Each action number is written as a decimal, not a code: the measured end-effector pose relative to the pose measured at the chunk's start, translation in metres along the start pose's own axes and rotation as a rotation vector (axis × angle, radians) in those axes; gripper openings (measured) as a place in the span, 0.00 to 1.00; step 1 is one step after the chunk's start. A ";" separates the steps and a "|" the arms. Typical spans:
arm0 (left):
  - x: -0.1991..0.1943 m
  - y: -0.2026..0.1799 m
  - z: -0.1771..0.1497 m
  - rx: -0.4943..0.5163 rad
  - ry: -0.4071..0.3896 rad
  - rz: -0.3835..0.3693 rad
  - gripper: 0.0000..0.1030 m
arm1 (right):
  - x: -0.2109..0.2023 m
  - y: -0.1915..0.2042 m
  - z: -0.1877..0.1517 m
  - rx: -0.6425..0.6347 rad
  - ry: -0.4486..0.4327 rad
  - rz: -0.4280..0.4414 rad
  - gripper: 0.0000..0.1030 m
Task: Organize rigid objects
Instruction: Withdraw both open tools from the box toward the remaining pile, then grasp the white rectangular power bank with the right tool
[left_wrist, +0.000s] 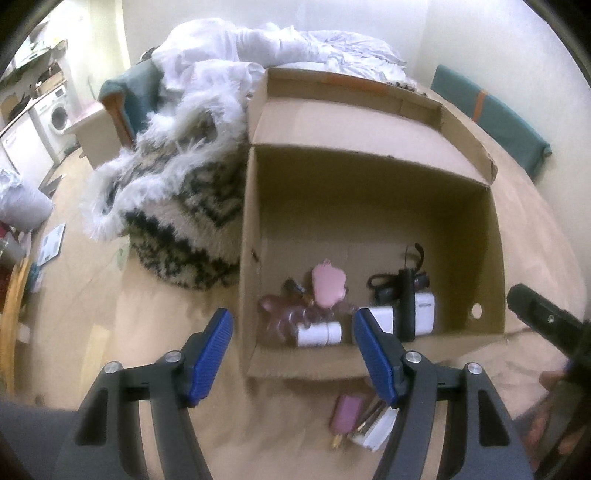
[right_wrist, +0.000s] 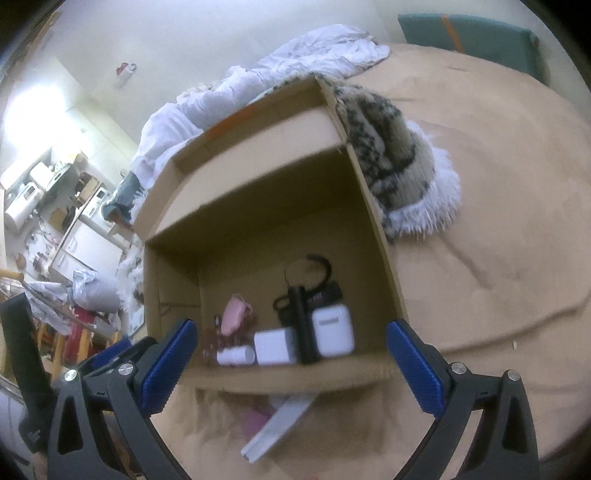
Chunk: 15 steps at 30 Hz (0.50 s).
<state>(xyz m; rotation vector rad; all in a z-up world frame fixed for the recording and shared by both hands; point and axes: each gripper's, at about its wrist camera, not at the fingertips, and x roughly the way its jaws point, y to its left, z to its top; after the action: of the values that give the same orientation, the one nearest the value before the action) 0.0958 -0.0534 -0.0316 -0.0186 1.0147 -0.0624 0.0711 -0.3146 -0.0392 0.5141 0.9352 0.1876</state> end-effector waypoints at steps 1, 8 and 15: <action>-0.001 0.002 -0.004 -0.005 0.005 -0.001 0.63 | -0.001 0.000 -0.004 0.004 0.006 0.000 1.00; -0.008 0.013 -0.026 -0.028 0.046 -0.001 0.63 | 0.000 -0.002 -0.030 0.034 0.076 -0.017 1.00; -0.009 0.029 -0.047 -0.098 0.081 -0.004 0.63 | 0.026 -0.017 -0.049 0.121 0.224 -0.024 1.00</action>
<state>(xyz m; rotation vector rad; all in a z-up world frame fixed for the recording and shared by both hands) 0.0525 -0.0235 -0.0494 -0.1082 1.0982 -0.0177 0.0460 -0.3031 -0.0898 0.6012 1.1758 0.1699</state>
